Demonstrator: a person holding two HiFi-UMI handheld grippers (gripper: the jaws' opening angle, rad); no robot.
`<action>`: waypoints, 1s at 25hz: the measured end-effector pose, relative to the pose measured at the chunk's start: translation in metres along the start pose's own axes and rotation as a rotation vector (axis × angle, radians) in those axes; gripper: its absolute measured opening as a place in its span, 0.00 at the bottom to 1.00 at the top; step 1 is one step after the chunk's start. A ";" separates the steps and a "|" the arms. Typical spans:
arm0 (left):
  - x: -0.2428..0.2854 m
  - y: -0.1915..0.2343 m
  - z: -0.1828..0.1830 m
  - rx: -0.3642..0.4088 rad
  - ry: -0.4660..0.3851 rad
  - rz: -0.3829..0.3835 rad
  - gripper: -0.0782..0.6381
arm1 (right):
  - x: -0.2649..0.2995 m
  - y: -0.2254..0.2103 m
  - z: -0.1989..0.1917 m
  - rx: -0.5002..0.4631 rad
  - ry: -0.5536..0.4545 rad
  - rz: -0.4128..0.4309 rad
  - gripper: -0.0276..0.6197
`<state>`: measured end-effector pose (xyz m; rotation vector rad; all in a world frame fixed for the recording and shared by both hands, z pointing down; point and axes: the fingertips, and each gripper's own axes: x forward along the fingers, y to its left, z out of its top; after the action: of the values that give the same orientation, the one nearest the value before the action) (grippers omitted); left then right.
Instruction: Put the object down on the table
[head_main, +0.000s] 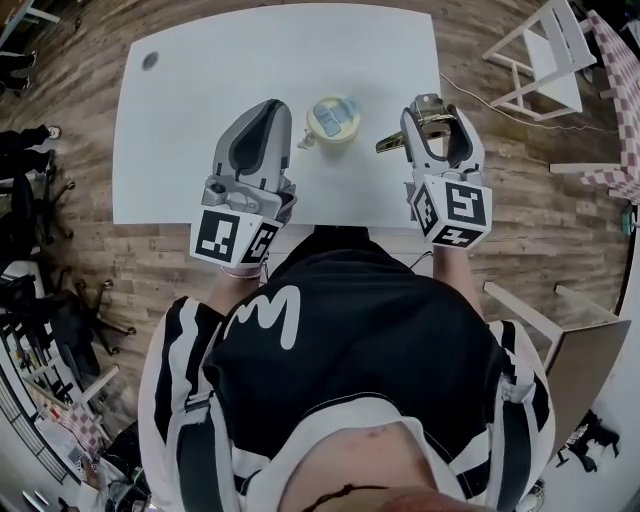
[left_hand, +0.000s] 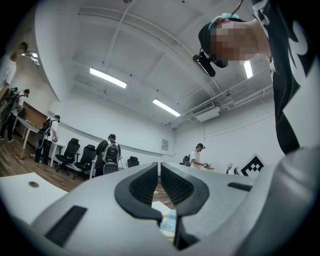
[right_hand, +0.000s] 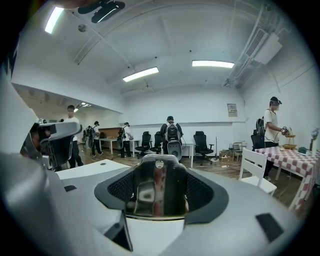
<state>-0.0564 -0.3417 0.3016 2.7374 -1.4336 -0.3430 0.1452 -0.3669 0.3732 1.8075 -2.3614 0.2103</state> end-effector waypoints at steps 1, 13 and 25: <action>0.000 0.001 0.000 0.000 0.002 -0.001 0.14 | 0.001 0.001 -0.003 -0.003 0.008 0.001 0.50; -0.010 0.000 -0.004 0.005 0.028 0.003 0.14 | 0.012 0.008 -0.048 -0.019 0.108 0.000 0.50; -0.024 0.008 -0.012 -0.023 0.051 0.033 0.14 | 0.021 0.014 -0.098 -0.040 0.218 0.011 0.50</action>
<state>-0.0732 -0.3275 0.3186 2.6814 -1.4509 -0.2844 0.1309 -0.3625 0.4731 1.6618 -2.2092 0.3397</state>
